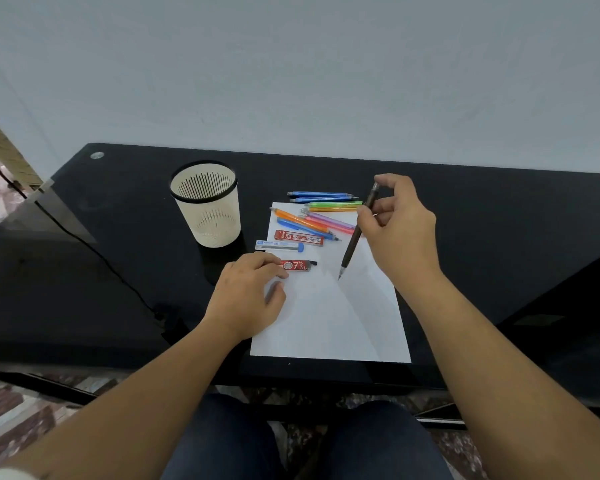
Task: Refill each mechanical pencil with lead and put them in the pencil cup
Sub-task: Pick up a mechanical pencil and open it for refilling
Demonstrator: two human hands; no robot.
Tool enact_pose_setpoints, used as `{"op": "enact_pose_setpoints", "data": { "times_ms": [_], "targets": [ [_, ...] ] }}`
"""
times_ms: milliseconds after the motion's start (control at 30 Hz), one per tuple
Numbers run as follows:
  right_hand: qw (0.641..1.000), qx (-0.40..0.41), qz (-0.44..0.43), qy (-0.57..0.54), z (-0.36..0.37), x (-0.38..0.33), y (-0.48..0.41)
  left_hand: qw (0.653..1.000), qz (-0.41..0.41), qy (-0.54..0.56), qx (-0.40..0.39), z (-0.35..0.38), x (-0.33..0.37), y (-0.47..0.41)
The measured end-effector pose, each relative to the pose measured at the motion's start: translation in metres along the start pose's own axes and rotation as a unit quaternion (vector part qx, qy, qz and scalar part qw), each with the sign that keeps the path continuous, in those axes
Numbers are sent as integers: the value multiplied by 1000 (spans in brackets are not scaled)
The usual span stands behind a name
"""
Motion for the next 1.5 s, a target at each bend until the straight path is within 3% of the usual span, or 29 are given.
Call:
{"op": "enact_pose_setpoints", "data": {
  "times_ms": [833,1500],
  "targets": [
    [999,9,18,-39,0,-3,-15,1000,-4,4,3,0,-2,-2],
    [1000,10,7,-10,1,-4,-8,1000,-9,1,-2,0,-1,-2]
  ]
}}
Point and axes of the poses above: each hand's wrist, its own y-axis away from the middle knuckle, its own z-axis out of the palm, x = y × z, the point moved 9 cm from there along -y, towards the middle knuckle, and after that the axes turned 11 degrees about -z, right-handed, at the moved point
